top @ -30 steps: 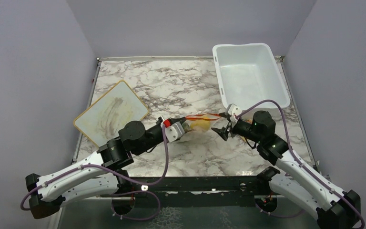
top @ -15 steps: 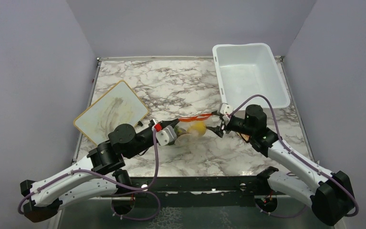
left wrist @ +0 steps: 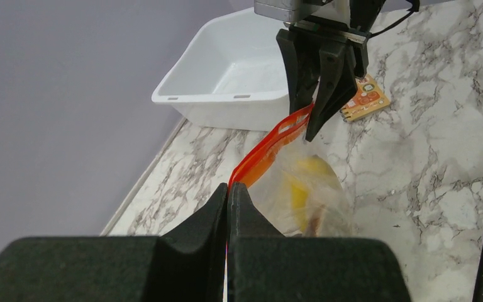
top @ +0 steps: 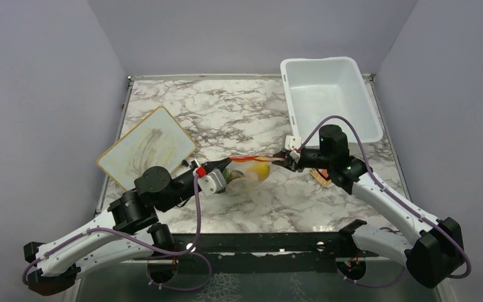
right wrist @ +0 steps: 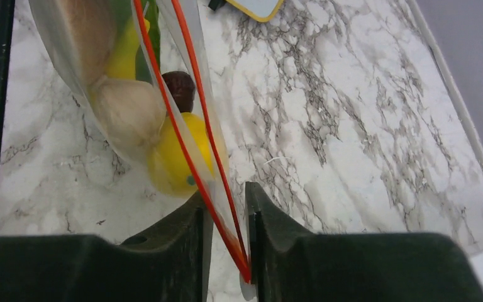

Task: Place the food in the zip-top bag and seal the zipper
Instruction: Pick up the zipper food storage bag at the center of the board.

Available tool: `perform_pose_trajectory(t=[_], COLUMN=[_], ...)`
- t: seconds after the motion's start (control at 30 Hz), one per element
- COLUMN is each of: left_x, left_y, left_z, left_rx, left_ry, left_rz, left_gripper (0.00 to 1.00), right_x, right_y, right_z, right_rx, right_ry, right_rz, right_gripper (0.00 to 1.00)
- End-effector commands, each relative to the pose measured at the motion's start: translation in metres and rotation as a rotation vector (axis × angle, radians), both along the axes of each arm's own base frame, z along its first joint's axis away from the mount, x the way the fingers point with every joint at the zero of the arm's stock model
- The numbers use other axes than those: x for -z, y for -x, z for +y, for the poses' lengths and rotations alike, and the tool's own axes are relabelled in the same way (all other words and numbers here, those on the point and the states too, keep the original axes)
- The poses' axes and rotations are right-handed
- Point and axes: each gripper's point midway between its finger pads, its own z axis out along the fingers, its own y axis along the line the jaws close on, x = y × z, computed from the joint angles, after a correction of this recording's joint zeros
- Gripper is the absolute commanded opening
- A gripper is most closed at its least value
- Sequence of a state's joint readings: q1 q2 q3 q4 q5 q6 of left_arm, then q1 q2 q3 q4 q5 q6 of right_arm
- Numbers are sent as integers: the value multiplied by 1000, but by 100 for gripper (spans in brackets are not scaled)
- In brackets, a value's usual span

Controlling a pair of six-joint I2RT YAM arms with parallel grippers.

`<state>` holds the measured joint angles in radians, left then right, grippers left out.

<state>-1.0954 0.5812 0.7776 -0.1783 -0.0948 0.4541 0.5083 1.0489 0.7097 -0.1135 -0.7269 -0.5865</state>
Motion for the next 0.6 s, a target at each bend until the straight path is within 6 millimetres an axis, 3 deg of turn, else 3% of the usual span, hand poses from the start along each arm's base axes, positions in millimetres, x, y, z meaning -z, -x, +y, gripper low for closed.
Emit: perform_pose_trajectory(t=[0.0, 0.03, 0.07, 0.2, 0.3, 0.4, 0.53, 0.57], left_x=[-11, -7, -2, 19, 15, 5, -3, -3], left_y=[0, -1, -3, -16, -28, -36, -17, -10], left_z=[6, 5, 3, -3, -1, -2, -23, -27], left_rx=[-18, -19, -24, -83, -164, -226, -90, -48], left_ry=[28, 13, -10, -80, -22, 13, -14, -24], left_rz=[-32, -25, -14, 56, 78, 141, 216, 228], left_gripper=[0, 0, 0, 0, 3, 15, 53, 59], right_x=[-12, -17, -24, -66, -84, -91, -80, -77], right_y=[3, 1, 1, 7, 10, 18, 25, 25], right_z=[-1, -2, -2, 1, 3, 9, 10, 10], right_rx=[-37, -28, -29, -78, -105, -137, -150, -151], right_ry=[20, 24, 27, 18, 10, -21, -24, -22], right_rz=[-17, -21, -28, -48, -38, 35, 107, 114], right_gripper=[13, 4, 1, 1, 1, 1, 1, 1])
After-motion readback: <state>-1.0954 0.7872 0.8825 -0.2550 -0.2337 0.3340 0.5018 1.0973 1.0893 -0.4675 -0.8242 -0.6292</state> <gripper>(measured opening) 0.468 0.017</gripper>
